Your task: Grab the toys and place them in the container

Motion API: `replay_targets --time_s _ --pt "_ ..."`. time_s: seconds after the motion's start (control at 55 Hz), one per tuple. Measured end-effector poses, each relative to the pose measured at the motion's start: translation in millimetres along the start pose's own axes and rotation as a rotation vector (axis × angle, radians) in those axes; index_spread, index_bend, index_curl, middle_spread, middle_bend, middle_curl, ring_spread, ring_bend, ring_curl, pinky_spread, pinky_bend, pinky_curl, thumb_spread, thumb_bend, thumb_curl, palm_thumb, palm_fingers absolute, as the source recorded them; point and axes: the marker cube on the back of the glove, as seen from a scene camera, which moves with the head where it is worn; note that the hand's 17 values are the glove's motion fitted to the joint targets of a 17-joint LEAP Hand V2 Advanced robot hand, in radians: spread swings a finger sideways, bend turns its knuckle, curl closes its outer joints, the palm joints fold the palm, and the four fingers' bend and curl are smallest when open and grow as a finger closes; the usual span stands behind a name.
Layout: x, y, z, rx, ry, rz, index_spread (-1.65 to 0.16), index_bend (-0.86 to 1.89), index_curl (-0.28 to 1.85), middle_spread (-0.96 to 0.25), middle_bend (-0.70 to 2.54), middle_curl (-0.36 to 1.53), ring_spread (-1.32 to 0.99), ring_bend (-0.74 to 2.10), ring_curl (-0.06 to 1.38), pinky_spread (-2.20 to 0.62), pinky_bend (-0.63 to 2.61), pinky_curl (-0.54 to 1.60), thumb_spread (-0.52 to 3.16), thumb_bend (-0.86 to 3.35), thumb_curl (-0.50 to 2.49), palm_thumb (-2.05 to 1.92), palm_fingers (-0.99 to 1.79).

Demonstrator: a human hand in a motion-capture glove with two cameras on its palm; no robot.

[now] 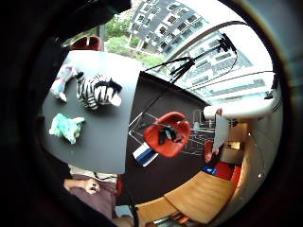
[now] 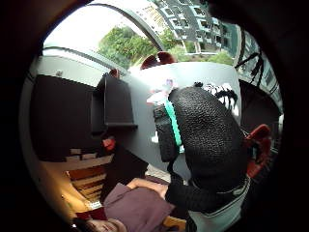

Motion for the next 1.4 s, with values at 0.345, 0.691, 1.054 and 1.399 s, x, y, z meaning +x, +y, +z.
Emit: replay_targets --time_s 0.345,0.691,1.054,1.399 --pt "1.7 -16.0 5.1 -0.08 0.059 0.007 -0.22 0.18 0.18 -0.03 0.16 0.12 -0.05 0.36 0.13 -0.01 0.65 0.24 1.33 -0.04 0.05 -0.07 -0.04" --pt "23.4 -40.3 22.3 -0.187 0.077 0.003 -0.23 0.14 0.24 -0.02 0.16 0.19 -0.05 0.37 0.18 -0.01 0.68 0.29 1.45 -0.04 0.09 -0.08 -0.11" --pt "34.0 -67.9 55.1 -0.285 0.068 0.027 -0.23 0.13 0.25 -0.05 0.14 0.22 -0.04 0.36 0.22 0.0 0.69 0.32 1.42 -0.04 0.11 -0.07 -0.14" --pt "45.6 -87.2 124.6 -0.451 0.121 0.048 -0.22 0.07 0.2 -0.08 0.14 0.23 -0.03 0.35 0.25 0.0 0.71 0.34 1.27 -0.03 0.18 -0.03 -0.22"
